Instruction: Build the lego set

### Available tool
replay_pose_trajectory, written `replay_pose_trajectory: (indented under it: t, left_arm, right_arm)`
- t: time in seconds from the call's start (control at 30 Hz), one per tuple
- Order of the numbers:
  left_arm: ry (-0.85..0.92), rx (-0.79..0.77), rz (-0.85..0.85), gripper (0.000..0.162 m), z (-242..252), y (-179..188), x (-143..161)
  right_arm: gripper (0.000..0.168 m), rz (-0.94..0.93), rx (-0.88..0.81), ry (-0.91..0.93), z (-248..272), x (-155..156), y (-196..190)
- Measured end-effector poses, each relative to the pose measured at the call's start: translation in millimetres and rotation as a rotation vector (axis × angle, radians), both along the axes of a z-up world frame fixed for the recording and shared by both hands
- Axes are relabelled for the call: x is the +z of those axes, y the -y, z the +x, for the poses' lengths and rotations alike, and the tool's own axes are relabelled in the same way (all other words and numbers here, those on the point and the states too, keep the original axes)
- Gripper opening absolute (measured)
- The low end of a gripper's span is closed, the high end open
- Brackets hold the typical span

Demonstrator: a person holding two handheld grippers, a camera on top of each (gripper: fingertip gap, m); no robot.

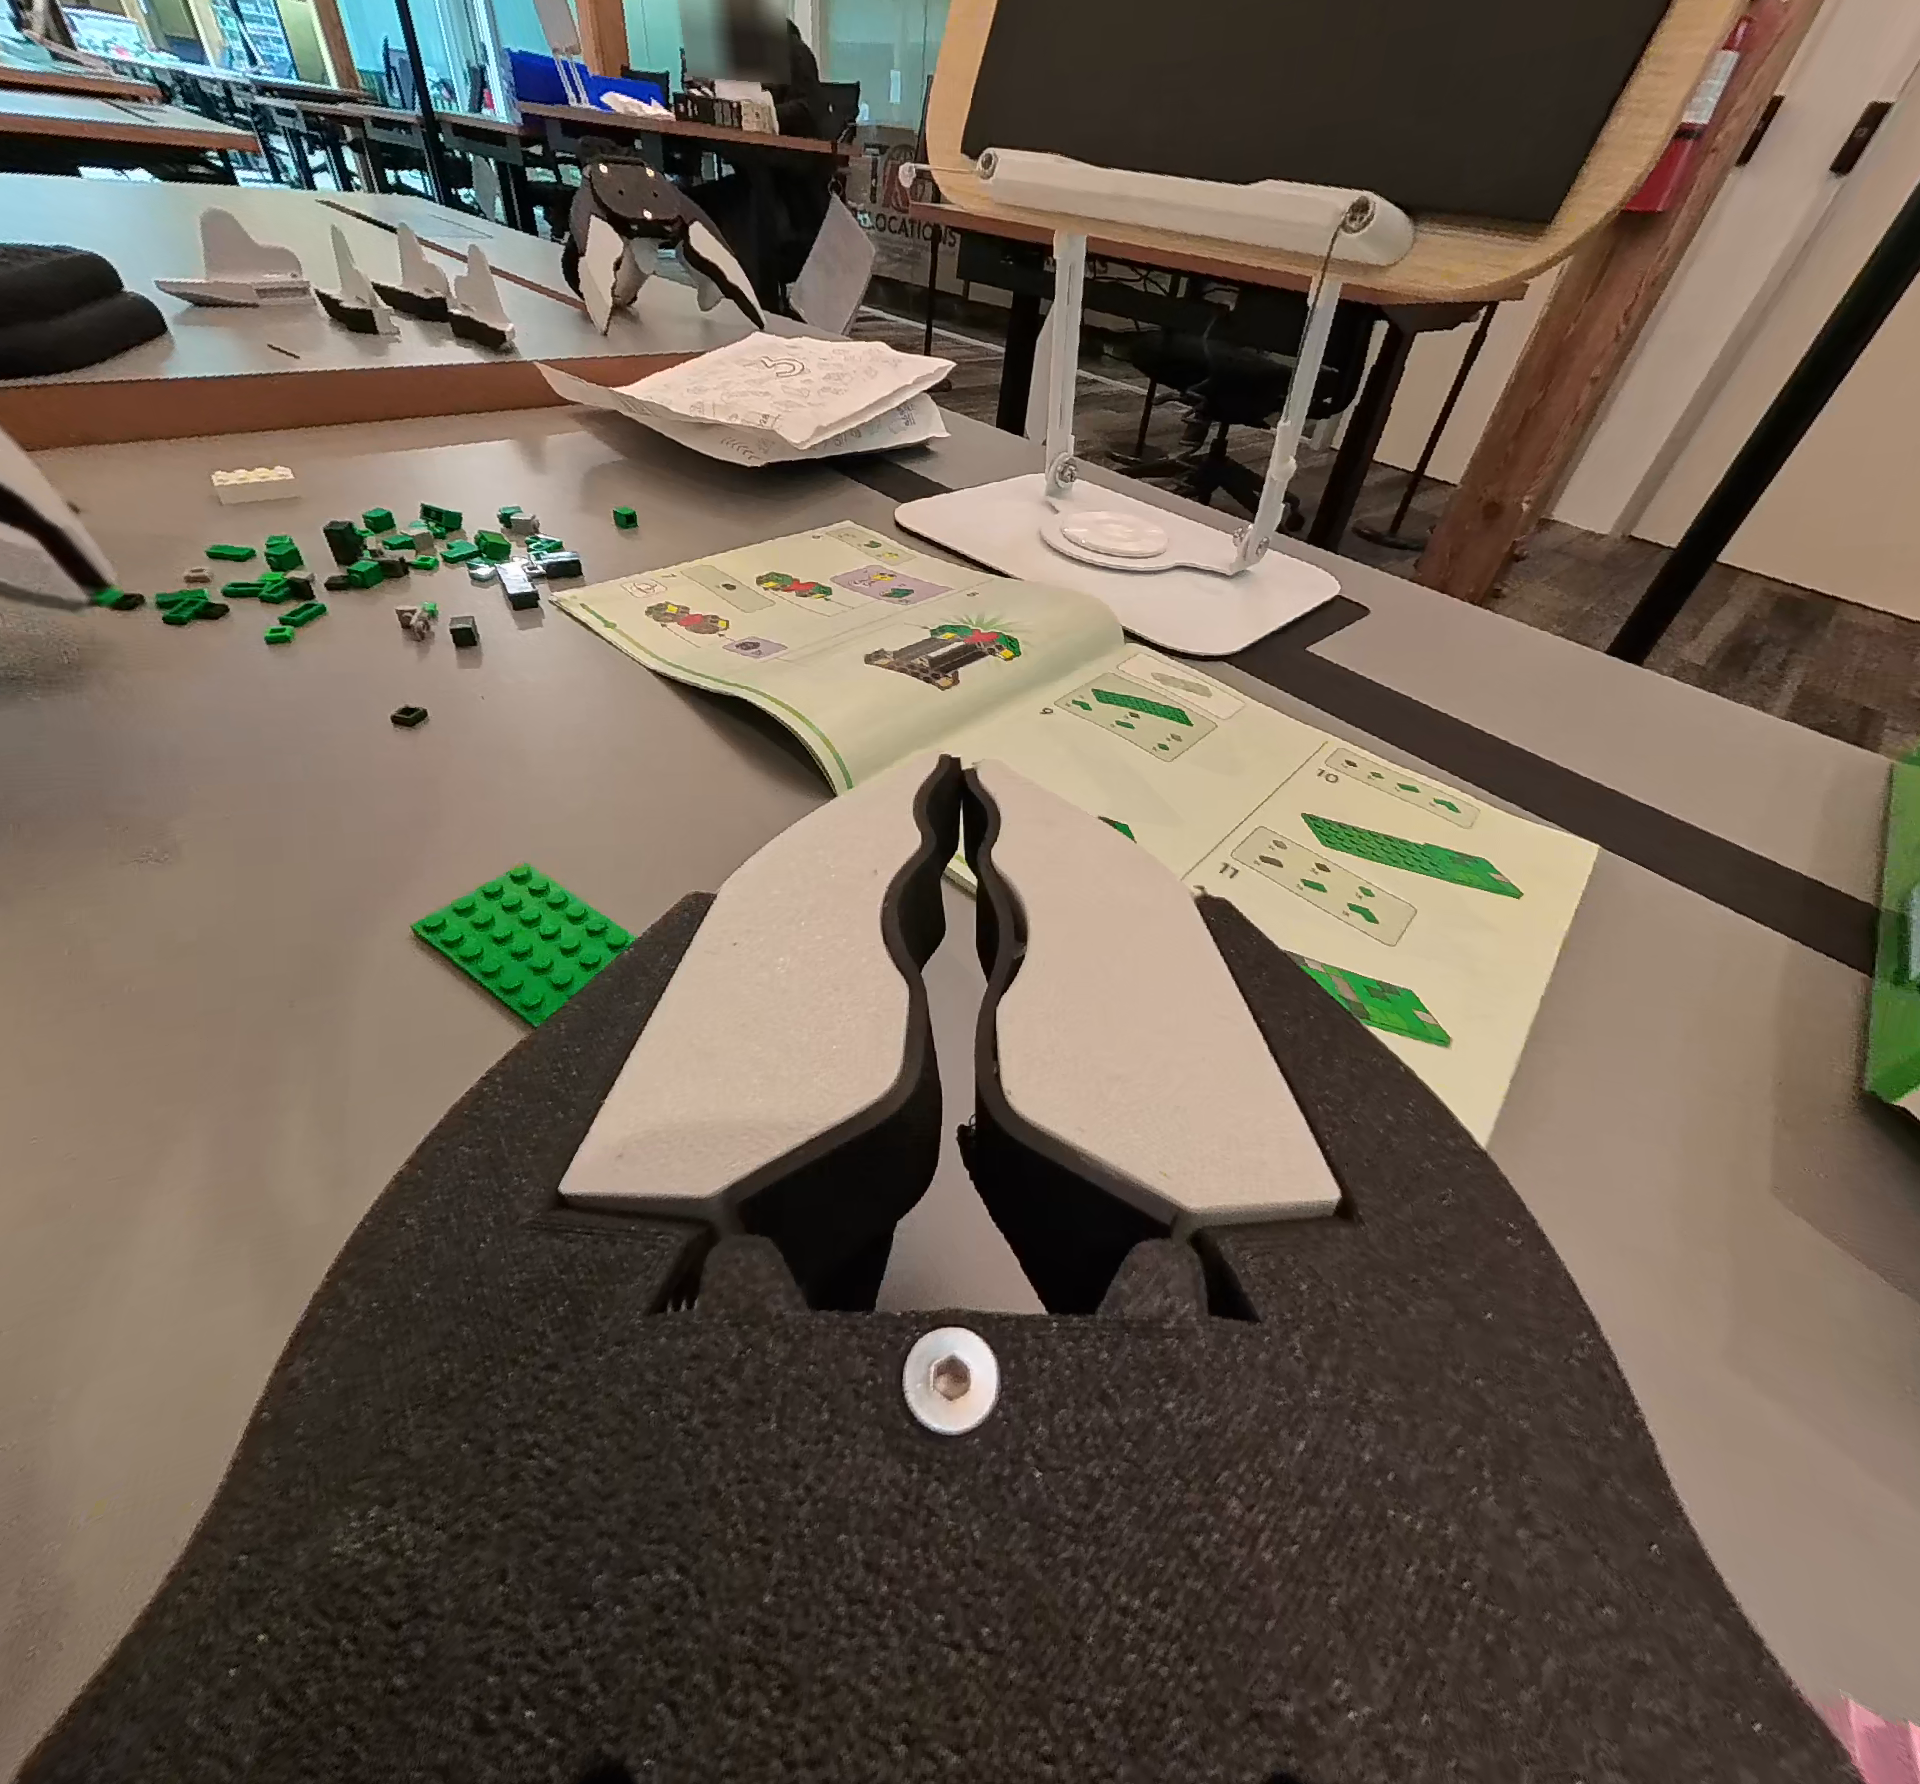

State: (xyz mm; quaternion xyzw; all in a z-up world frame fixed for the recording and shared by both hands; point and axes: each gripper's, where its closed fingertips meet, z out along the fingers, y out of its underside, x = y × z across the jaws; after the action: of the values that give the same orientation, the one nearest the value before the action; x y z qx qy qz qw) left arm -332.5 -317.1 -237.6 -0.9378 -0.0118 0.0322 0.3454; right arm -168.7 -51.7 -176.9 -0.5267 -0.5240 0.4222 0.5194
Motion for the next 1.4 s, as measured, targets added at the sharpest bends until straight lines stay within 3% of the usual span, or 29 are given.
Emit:
replay_pose_trajectory:
  t: [0.2, 0.37, 0.5, 0.67, 0.8, 1.17, 1.4]
  left_arm:
    - [-0.002, -0.197, 0.272, 0.007, 54, -96, 32]
    - [0.328, -0.290, 0.450, 0.007, 112, -168, 50]
    - [0.359, -0.325, 0.526, 0.007, 125, -201, 60]
    - [0.500, -0.390, 0.555, 0.007, 140, -211, 61]
    - [0.714, -0.440, 0.636, 0.007, 149, -208, 77]
    - [0.976, -0.396, 0.781, 0.007, 147, -212, 107]
    - [1.197, -0.337, 0.884, 0.007, 138, -211, 121]
  right_arm:
    - [0.000, -0.003, 0.005, -0.020, 1, 2, 1]
    - [0.000, 0.006, 0.016, -0.049, 7, 7, 1]
    - [0.001, 0.005, 0.042, -0.061, 7, 8, 4]
    - [0.001, 0.028, 0.067, -0.061, 5, 8, 9]
    - [0.002, 0.046, 0.097, -0.064, 3, 9, 16]
    - [0.005, 0.067, 0.176, -0.113, 1, 17, 31]
    - [0.011, 0.171, 0.329, -0.168, -8, 37, 46]
